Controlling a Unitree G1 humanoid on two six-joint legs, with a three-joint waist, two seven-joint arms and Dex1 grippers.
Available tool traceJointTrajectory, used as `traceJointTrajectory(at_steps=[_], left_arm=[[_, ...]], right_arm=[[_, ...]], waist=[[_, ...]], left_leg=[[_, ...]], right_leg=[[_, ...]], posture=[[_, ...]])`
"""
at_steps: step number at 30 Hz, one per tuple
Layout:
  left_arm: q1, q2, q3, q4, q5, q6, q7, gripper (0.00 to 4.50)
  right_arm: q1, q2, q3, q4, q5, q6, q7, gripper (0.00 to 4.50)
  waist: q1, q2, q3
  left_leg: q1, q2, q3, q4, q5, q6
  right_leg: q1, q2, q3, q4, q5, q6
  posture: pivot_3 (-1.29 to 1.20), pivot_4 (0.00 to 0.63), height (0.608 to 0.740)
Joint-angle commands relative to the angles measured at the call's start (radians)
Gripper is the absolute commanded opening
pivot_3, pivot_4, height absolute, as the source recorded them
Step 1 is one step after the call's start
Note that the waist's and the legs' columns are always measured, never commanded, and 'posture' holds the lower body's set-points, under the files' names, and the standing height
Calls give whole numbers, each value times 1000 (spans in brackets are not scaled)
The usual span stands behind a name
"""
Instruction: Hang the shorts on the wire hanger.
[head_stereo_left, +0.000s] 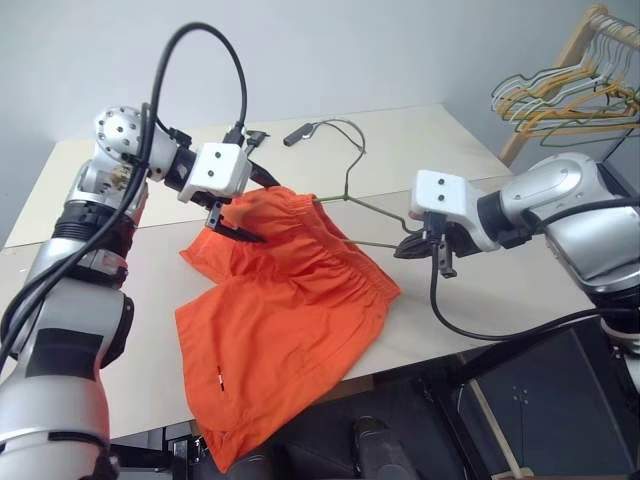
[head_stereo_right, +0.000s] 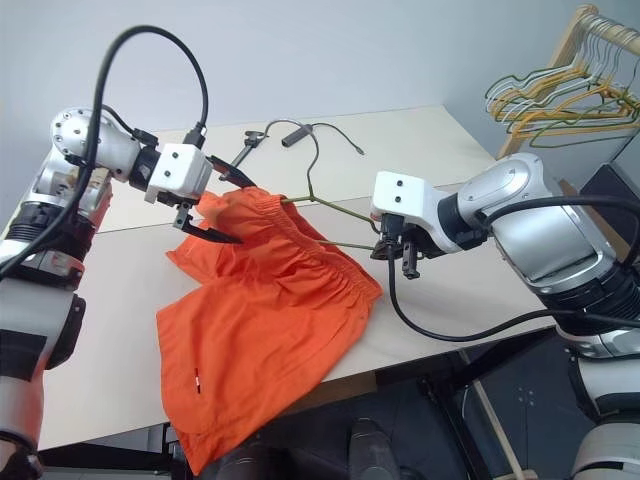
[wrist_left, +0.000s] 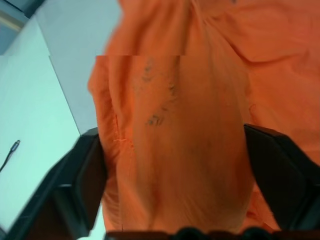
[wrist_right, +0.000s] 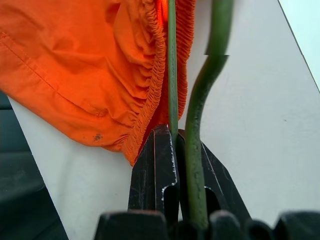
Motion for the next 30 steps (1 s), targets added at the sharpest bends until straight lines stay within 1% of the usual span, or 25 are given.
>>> traceJointTrajectory(at_steps=[1, 4, 6, 7, 10, 12, 18, 20, 21, 23, 24, 25, 28, 30], left_arm=[[8, -6, 16, 0, 22, -24, -4, 3346], [26, -8, 20, -11, 18, -16, -4, 2471], [35, -8, 23, -21, 16, -11, -4, 1790], [41, -8, 25, -25, 15, -8, -4, 1541], [55, -6, 26, -37, 9, -1, -4, 535], [62, -6, 30, -47, -6, 20, -4, 11], [97, -7, 84, -95, -23, 108, -4, 11], [121, 2, 103, -128, -36, 152, -4, 0], [141, 14, 110, -152, -46, 177, -4, 0], [173, 33, 121, -198, -64, 218, -4, 0], [188, 39, 132, -221, -80, 260, -4, 0], [198, 42, 140, -239, -90, 291, -4, 0], [224, 42, 183, -282, -105, 389, 0, 0], [251, 49, 196, -302, -98, 422, 3, 0]], right_arm=[[-41, 9, -28, -9, -2, -11, 11, 0], [-47, 13, -28, -4, -4, -7, 15, 0], [-51, 14, -29, -3, -2, -2, 18, 0], [-54, 17, -30, -2, 0, 5, 18, 0], [-61, 24, -36, 1, 8, 21, 17, 0], [-61, 26, -39, 1, 12, 28, 19, 0], [-33, 23, -71, -20, 36, 38, 22, 0], [-5, 11, -87, -32, 37, 32, 13, 586], [17, -1, -104, -32, 37, 32, 3, 799], [53, -23, -147, -25, 41, 34, -16, 1517], [71, -32, -192, -8, 50, 51, -39, 1812], [83, -37, -223, 2, 58, 63, -55, 2220], [157, -68, -339, 1, 95, 107, -90, 3148], [243, -94, -436, -23, 120, 147, -122, 3788]], waist=[[-1, 0, -1], [-3, 1, -2], [-3, 1, -3], [-3, 1, -3], [-3, 1, -3], [-3, 1, -4], [-3, 1, -5], [-3, 1, -5], [-2, 1, -5], [-2, 1, -5], [-2, 1, -5], [-1, 1, -5], [7, 1, -5], [15, 1, -5]], left_leg=[[0, 0, -1, 0, 0, 0], [0, 0, -2, 1, -1, 1], [0, 0, -2, 1, -1, 1], [0, 0, -2, 1, -1, 1], [0, 0, -2, 1, -1, 1], [0, 0, -2, 1, -1, 1], [0, 0, -1, 2, -1, 2], [0, 0, -1, 2, -1, 2], [0, 0, -1, 2, -1, 2], [0, 0, -1, 2, -2, 2], [0, 0, -1, 2, -2, 2], [0, 0, -1, 2, -2, 3], [0, 0, -1, 2, -2, 3], [1, 0, -1, 2, -2, 3]], right_leg=[[0, 0, 1, 0, 0, 1], [0, 0, 2, 0, 1, 1], [0, 0, 2, 0, 1, 1], [-1, 0, 2, 0, 1, 1], [-1, 0, 3, 1, 1, 1], [-1, 0, 3, 1, 1, 1], [-1, 0, 3, 1, 1, 2], [-1, 0, 3, 1, 1, 2], [-1, 0, 3, 1, 1, 2], [-1, 0, 4, 1, 1, 2], [0, 0, 4, 1, 1, 2], [-1, -1, 4, 1, 1, 2], [-1, -1, 4, 1, 2, 3], [0, -1, 4, 0, 2, 3]], posture=[[-218, 4, 740], [-220, 6, 740], [-222, 8, 740], [-224, 9, 740], [-227, 11, 740], [-229, 13, 740], [-231, 20, 740], [-230, 28, 740], [-229, 32, 740], [-225, 40, 740], [-218, 40, 740], [-218, 40, 740], [-201, 57, 740], [-200, 72, 740]])
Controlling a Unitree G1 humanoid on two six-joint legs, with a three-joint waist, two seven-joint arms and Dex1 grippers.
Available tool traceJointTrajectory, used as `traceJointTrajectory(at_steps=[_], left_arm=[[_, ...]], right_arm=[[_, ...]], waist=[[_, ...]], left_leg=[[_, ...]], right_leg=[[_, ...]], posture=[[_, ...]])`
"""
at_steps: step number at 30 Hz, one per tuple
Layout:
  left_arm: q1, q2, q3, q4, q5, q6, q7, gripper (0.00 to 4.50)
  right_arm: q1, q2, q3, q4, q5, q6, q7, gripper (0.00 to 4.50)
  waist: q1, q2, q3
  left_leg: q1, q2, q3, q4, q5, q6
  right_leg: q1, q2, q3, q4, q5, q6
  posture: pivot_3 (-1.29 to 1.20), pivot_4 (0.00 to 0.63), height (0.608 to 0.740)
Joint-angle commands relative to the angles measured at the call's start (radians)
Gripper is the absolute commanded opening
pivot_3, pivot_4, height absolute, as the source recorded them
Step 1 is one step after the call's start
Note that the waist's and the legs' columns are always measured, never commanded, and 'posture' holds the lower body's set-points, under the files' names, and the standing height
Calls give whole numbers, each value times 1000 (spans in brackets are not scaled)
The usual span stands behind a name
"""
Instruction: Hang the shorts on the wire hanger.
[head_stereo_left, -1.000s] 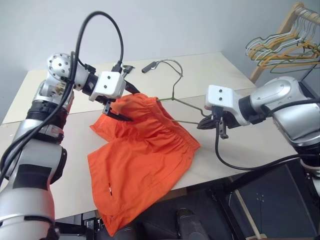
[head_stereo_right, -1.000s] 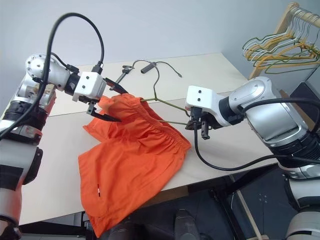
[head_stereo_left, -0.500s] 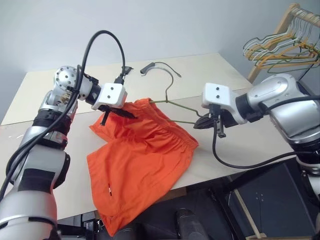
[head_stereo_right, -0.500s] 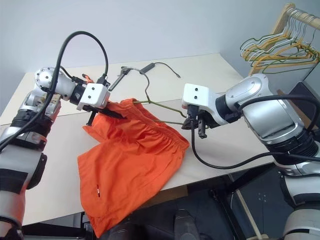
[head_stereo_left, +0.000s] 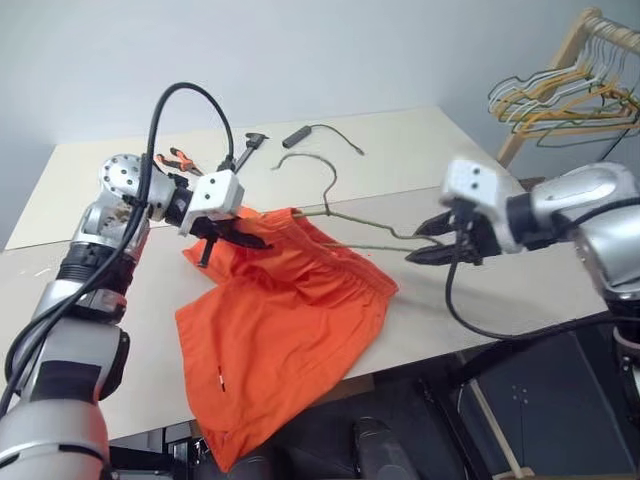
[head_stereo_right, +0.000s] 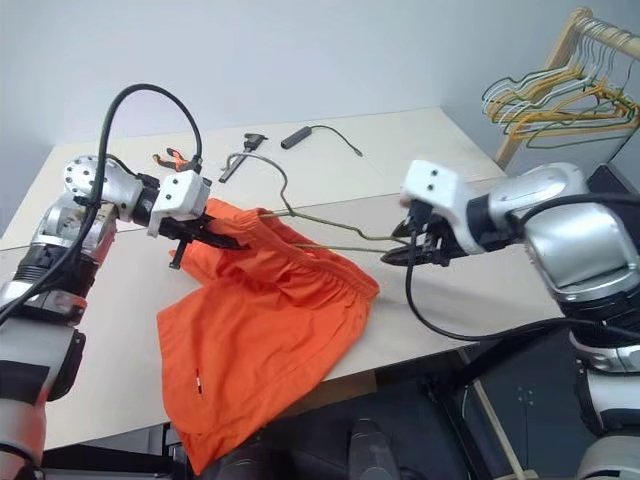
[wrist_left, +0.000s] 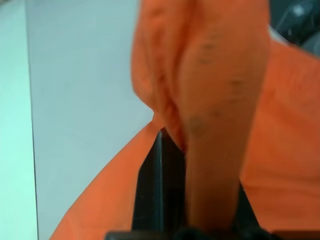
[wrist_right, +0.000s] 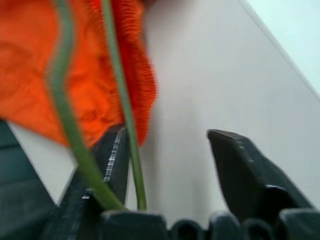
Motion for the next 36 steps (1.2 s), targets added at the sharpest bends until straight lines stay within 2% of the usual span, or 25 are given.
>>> traceJointTrajectory(at_steps=[1, 2, 4, 8, 11, 14, 17, 25, 28, 31, 36], left_arm=[[33, 29, 56, -51, -8, 68, -5, 0], [44, 32, 63, -59, -5, 84, -4, 0], [56, 35, 77, -73, -4, 108, -4, 0], [53, 38, 118, -76, -26, 206, 18, 0], [47, 35, 139, -76, -32, 261, 15, 0], [41, 32, 142, -73, -30, 286, -8, 0], [29, 36, 121, -66, -40, 300, -12, 0], [10, 65, 77, -57, -54, 288, -12, 0], [17, 71, 79, -66, -60, 291, -12, 0], [34, 79, 83, -88, -62, 292, -12, 0], [78, 111, 96, -153, -98, 318, -12, 0]], right_arm=[[114, -59, -198, -32, 40, 68, -64, 4112], [160, -62, -255, -37, 47, 82, -87, 4455], [219, -60, -331, -45, 63, 98, -125, 4455], [454, -10, -580, -149, 127, 174, -163, 4455], [609, 75, -651, -272, 198, 218, -192, 4455], [697, 218, -601, -384, 260, 208, -262, 4455], [683, 362, -500, -400, 268, 191, -373, 4455], [595, 570, -307, -319, 261, 144, -541, 4455], [567, 625, -277, -272, 271, 130, -583, 4455], [556, 641, -264, -247, 277, 102, -598, 3847], [536, 584, -317, -205, 306, 79, -569, 2118]], waist=[[7, 0, 0], [12, 0, 0], [17, 0, 0], [35, -1, 1], [49, 0, 1], [50, 0, 2], [45, 1, 2], [49, 2, 3], [49, 2, 3], [52, 2, 4], [54, 2, 4]], left_leg=[[0, 0, 0, 0, 0, 0], [0, 0, 0, 0, 0, 1], [2, 0, 1, 0, -1, 1], [4, 0, 2, 0, -2, 3], [7, 0, 2, -1, -5, 8], [9, 0, 3, -1, -5, 8], [10, 0, 3, -1, -6, 9], [10, -1, 3, -1, -6, 9], [9, -1, 4, -1, -6, 9], [8, -1, 4, -1, -6, 9], [8, -1, 4, -1, -6, 9]], right_leg=[[0, 0, 0, 0, 0, 0], [0, 0, 0, 0, 0, 0], [1, 0, 1, 0, 0, 0], [2, 0, 2, 0, 0, 0], [4, 0, 3, 0, 0, 0], [6, 0, 3, 0, 0, 0], [6, 0, 5, 0, 0, -1], [5, 0, 5, 0, 1, -1], [5, 0, 5, -1, 0, -1], [5, 0, 5, -1, 0, -1], [5, 0, 5, -2, 0, -1]], posture=[[-201, 77, 740], [-199, 81, 740], [-194, 86, 740], [-188, 105, 740], [-193, 112, 740], [-194, 114, 740], [-192, 114, 740], [-173, 111, 740], [-169, 108, 740], [-155, 105, 740], [-146, 98, 740]])
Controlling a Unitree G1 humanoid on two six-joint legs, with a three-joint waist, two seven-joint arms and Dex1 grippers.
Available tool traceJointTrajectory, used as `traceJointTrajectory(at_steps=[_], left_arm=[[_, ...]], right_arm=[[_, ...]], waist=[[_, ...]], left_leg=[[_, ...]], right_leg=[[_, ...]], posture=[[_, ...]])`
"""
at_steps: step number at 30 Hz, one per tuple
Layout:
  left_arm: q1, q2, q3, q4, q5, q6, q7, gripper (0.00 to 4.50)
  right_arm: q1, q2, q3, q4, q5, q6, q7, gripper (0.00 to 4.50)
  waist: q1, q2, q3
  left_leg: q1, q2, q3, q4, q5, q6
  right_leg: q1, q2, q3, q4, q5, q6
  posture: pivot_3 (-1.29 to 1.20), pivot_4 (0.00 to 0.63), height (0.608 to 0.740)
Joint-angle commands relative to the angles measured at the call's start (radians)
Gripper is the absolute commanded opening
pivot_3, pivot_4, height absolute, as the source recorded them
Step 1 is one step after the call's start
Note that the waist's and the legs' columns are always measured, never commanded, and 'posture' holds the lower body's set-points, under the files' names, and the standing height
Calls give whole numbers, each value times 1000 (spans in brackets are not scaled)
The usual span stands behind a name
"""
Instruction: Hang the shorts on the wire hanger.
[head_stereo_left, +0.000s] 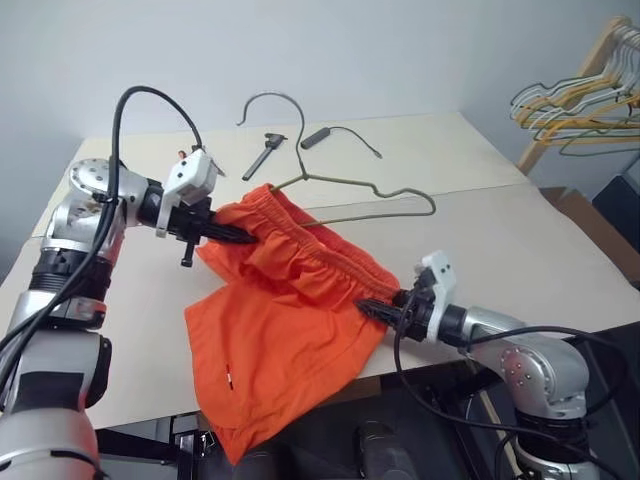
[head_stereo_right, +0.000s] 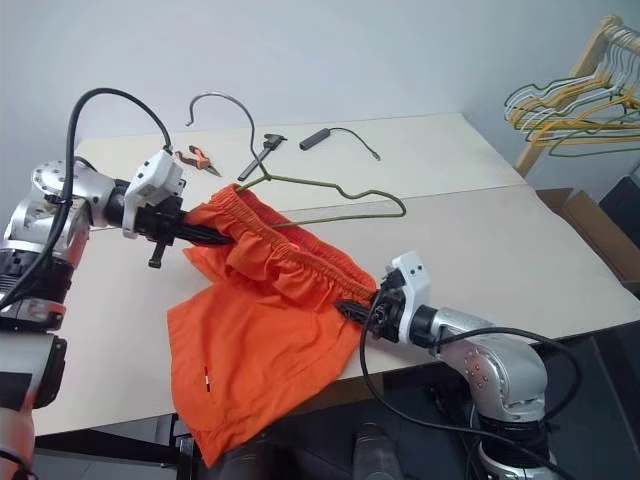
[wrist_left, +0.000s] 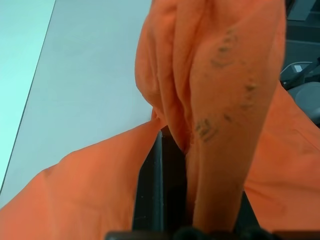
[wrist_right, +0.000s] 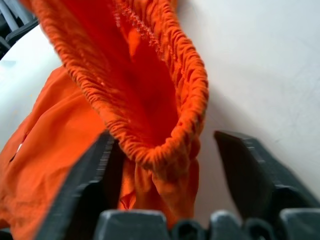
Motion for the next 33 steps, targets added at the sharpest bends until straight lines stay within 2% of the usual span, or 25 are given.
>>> traceJointTrajectory(at_steps=[1, 6, 11, 16, 20, 26, 33], left_arm=[[24, 40, 25, -72, -40, 16, -3, 0], [94, 100, 18, -131, -68, 6, -3, 0], [122, 128, 25, -144, -74, 8, -3, 0], [125, 116, 62, -125, -48, 25, -2, 0], [156, 147, 57, -124, -56, -12, -3, 0], [169, 159, 36, -80, 19, -124, -1, 0], [177, 102, 105, -78, -63, -101, -3, 0]], right_arm=[[-32, -61, -65, 15, 36, -45, 33, 1831], [-70, -197, -100, 70, 80, -74, 146, 33], [-131, -322, -94, 154, 103, -112, 273, 33], [-156, -407, -67, 217, 78, -164, 369, 33], [-170, -471, -66, 277, 71, -189, 435, 33], [-194, -523, -60, 334, 52, -227, 471, 33], [-179, -539, -23, 335, 33, -241, 468, 33]], waist=[[1, 0, 0], [3, 0, 0], [13, 0, 0], [24, 0, 0], [23, 0, 0], [20, 0, 0], [20, 0, -1]], left_leg=[[0, 0, 0, 0, 0, 0], [1, 0, 0, 0, 0, 1], [1, 0, 1, 0, 0, 1], [0, 0, 1, 0, -1, 1], [0, 0, 2, 0, -1, 1], [0, 0, 2, 0, 0, 0], [0, 0, 2, 0, 0, 0]], right_leg=[[0, 0, 0, 0, 0, 0], [0, 0, 0, 0, 0, 0], [0, 0, 0, 0, 0, 0], [0, 0, 0, 0, 0, 0], [0, 0, 0, -1, 0, 0], [0, 0, 0, -1, 0, 1], [0, 0, 0, -1, 1, 1]], posture=[[-144, 94, 740], [-139, 84, 740], [-133, 73, 740], [-130, 63, 740], [-134, 57, 740], [-141, 54, 740], [-152, 56, 740]])
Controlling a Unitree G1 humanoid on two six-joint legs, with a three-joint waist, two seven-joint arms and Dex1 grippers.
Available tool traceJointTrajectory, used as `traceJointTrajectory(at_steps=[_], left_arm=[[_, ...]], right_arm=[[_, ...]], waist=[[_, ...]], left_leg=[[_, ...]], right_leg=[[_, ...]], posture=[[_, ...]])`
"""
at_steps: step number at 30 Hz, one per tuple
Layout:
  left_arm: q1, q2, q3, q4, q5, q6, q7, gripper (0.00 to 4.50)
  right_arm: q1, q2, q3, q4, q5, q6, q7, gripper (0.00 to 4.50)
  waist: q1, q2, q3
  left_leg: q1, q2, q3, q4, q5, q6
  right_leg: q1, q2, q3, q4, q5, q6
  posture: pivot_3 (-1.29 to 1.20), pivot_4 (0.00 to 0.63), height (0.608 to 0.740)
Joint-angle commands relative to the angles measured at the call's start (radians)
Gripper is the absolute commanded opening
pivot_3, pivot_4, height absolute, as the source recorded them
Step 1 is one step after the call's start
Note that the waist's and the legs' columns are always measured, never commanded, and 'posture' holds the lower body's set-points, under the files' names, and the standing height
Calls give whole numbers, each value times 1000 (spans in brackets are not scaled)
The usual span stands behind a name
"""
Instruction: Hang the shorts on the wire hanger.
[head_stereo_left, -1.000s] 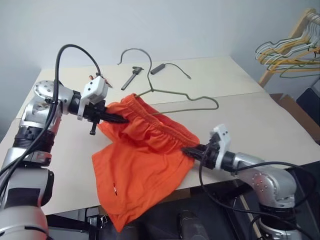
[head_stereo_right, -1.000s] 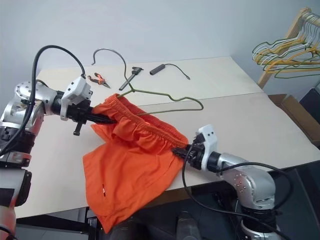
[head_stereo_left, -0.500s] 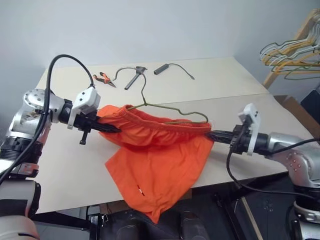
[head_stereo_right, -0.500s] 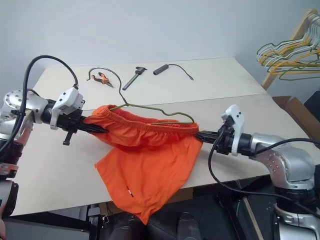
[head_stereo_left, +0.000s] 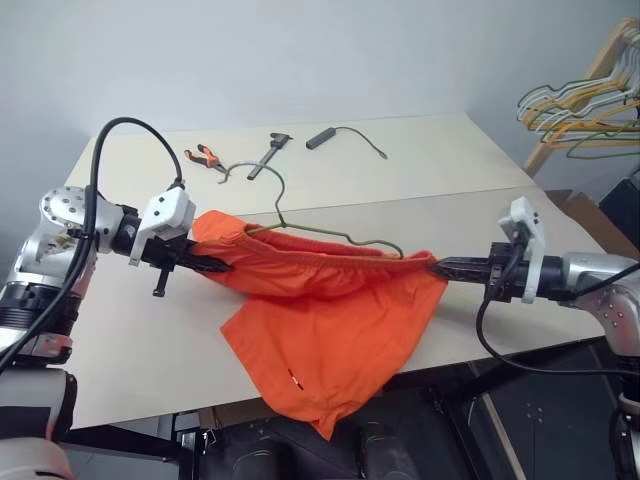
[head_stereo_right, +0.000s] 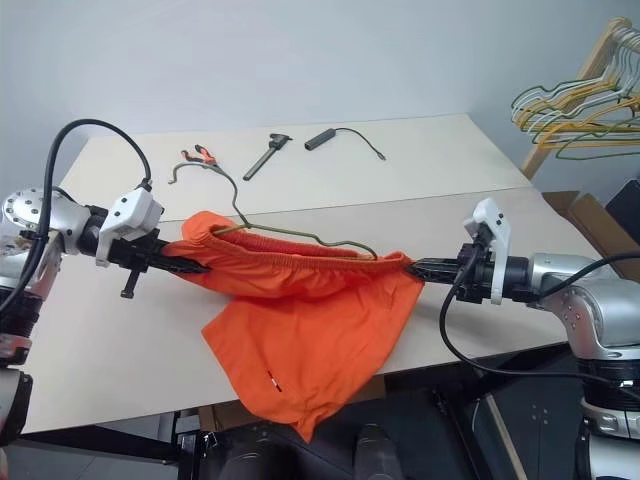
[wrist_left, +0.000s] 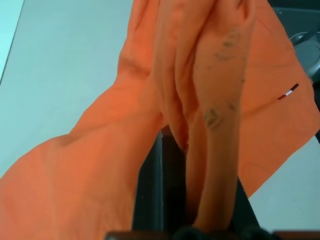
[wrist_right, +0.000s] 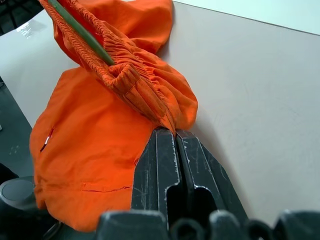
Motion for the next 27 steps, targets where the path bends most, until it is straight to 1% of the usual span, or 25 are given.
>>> traceJointTrajectory(at_steps=[1, 3, 5, 10, 14, 18, 23, 27], left_arm=[[2, 1, 65, 6, -50, 8, -3, 0], [14, 19, 50, -11, -110, 9, -3, 0], [18, 39, 31, -24, -141, 19, -3, 0], [21, 60, -8, -4, -91, -37, -3, 0], [8, 39, -6, 36, 21, -73, 9, 0], [-4, 21, -10, 54, 99, -59, 67, 0], [-10, -13, -25, 63, 173, -70, 105, 0], [-25, -78, -35, 42, 194, -43, 121, 0]], right_arm=[[5, -29, -16, 5, -27, -20, -14, 33], [4, -27, -15, 5, -26, -20, -16, 33], [2, -28, -15, 10, -26, -21, -14, 33], [-13, -39, -19, 29, -27, -21, -7, 33], [-17, -50, -24, 35, -25, -24, 1, 33], [-16, -60, -27, 28, -27, -40, 14, 33], [-33, -59, -29, -44, 7, -38, 25, 33], [-54, -35, 22, -177, 35, -3, 0, 33]], waist=[[0, 0, 0], [-1, 0, 0], [-2, 0, 0], [-2, 0, 0], [-1, 0, 0], [0, 0, 0], [-1, 0, 0], [-2, 0, 0]], left_leg=[[0, 0, 0, 0, 0, -1], [0, 0, 0, 0, 1, -2], [0, 0, 0, 0, 2, -3], [0, 0, 0, 0, 2, -3], [0, 0, 0, 0, 1, -3], [0, 0, 1, 0, 1, -3], [0, 0, 1, 0, 1, -3], [0, 0, 0, 0, 1, -3]], right_leg=[[0, 0, 0, 0, 0, 0], [0, 0, 0, 0, 0, 0], [0, 0, 0, 0, 0, 0], [0, 0, 0, 0, 0, 0], [0, 0, 0, 0, 0, 0], [0, 0, 0, 0, 0, 0], [0, 0, 0, 0, 0, 0], [0, 0, 0, 0, 0, 0]], posture=[[-153, 56, 740], [-156, 55, 740], [-156, 54, 740], [-156, 52, 740], [-155, 53, 740], [-156, 53, 740], [-160, 56, 740], [-172, 58, 740]])
